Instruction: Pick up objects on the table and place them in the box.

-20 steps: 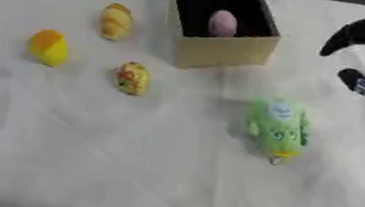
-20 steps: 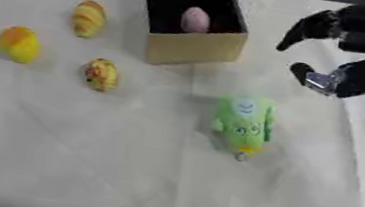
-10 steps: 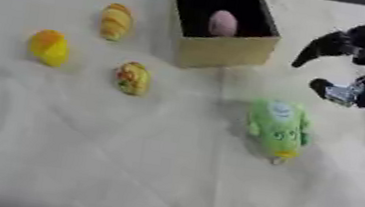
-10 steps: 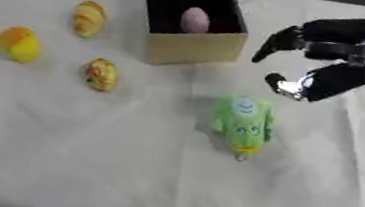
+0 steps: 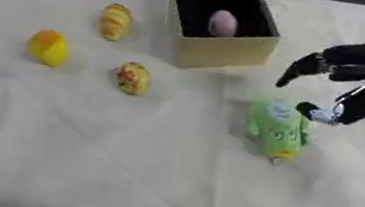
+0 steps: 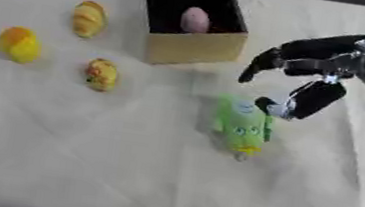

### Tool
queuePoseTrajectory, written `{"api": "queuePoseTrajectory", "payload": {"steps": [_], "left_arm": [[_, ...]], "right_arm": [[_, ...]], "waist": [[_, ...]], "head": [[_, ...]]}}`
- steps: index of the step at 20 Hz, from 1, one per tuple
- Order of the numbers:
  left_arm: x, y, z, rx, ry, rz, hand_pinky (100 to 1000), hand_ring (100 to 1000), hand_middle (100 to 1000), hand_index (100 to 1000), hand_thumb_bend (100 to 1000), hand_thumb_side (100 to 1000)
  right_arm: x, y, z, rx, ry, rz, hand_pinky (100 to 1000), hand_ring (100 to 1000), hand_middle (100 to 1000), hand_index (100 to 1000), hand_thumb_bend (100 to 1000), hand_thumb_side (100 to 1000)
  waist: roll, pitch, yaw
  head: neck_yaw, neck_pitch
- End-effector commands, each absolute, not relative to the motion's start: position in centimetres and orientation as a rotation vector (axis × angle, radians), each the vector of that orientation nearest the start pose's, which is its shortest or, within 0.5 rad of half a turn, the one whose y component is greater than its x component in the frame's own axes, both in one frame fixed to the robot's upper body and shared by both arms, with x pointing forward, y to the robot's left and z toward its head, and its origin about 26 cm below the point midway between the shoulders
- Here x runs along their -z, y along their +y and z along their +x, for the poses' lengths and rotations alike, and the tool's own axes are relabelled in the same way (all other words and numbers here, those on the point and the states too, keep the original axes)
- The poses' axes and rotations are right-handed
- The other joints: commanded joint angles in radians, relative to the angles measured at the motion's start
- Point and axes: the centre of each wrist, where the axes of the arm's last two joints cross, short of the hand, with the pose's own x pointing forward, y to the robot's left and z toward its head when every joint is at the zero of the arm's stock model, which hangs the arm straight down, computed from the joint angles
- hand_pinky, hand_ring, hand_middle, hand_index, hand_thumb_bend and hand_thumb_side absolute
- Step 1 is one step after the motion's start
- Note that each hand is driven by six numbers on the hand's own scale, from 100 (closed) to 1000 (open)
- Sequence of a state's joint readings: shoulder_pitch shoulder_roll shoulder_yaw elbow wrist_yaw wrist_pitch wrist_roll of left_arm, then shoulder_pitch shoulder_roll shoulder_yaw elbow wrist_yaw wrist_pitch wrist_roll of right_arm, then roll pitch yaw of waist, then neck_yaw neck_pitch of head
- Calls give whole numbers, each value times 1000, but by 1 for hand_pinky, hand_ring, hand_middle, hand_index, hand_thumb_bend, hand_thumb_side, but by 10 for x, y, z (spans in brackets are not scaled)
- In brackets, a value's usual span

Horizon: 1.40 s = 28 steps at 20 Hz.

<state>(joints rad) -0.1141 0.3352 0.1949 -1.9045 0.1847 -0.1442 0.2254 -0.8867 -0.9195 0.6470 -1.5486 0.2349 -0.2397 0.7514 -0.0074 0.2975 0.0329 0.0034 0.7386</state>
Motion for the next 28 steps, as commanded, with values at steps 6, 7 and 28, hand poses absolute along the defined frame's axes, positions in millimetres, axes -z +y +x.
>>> {"api": "queuePoseTrajectory", "payload": {"steps": [6, 7, 28], "left_arm": [[-154, 339, 283, -116, -2227, 336, 852, 608, 622, 798, 252, 761], [-154, 338, 283, -117, -2227, 335, 852, 608, 622, 798, 252, 761], [-155, 336, 285, -117, -2238, 313, 853, 609, 624, 799, 239, 771]], "right_arm": [[-259, -256, 384, -2204, -1251, -413, 912, 919, 823, 902, 165, 523], [-257, -256, 385, -2211, -1238, -419, 911, 917, 820, 900, 178, 526], [-223, -247, 399, -2246, -1253, -470, 853, 717, 517, 656, 182, 368]], "waist": [[4, -11, 1], [4, -10, 1], [15, 13, 10]], "head": [[-1, -5], [-1, -5], [2, -10]]}}
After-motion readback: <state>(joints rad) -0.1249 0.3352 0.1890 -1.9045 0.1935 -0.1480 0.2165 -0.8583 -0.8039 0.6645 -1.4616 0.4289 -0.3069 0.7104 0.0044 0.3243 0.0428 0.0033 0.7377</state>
